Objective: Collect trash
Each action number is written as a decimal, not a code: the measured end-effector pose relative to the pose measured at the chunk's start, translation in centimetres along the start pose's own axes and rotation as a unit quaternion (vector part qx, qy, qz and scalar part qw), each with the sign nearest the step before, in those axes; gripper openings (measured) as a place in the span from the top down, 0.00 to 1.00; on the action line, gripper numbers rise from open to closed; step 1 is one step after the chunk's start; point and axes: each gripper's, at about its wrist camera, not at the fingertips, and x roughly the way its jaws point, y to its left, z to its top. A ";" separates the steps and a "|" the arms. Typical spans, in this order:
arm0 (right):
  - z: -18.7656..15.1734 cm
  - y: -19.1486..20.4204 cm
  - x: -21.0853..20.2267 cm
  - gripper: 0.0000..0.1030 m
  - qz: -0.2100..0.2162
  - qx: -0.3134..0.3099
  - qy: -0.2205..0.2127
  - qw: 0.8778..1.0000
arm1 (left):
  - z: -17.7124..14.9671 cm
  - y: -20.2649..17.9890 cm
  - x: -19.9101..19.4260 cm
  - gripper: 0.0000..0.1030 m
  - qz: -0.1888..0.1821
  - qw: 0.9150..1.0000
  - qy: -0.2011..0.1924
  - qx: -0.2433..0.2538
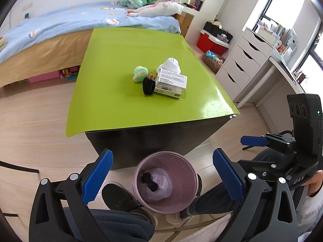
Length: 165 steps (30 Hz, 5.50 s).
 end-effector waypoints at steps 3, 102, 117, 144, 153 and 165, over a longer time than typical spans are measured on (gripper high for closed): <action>0.0 -0.2 -0.3 0.06 0.003 0.006 -0.005 1.000 | 0.0 0.0 0.0 0.07 0.005 1.000 0.001 0.004; 12.6 -7.0 -1.7 1.00 -0.034 0.113 -0.077 0.990 | 10.9 0.8 11.6 0.11 0.067 0.995 0.052 0.051; 12.2 -7.1 -0.5 1.00 -0.027 0.106 -0.069 0.992 | 10.7 1.3 12.2 0.94 0.062 0.995 0.058 0.043; 6.7 -2.7 -1.6 1.00 -0.031 0.023 -0.054 0.998 | 5.2 -1.7 3.2 0.94 0.039 0.996 0.000 0.076; 3.1 -0.5 -0.9 1.00 -0.008 0.003 -0.020 1.000 | 2.3 -2.1 1.6 0.94 0.025 0.997 0.002 0.073; 0.6 0.7 1.9 0.63 -0.002 -0.009 0.031 0.999 | 0.8 -2.5 0.9 0.94 0.007 0.997 0.007 0.075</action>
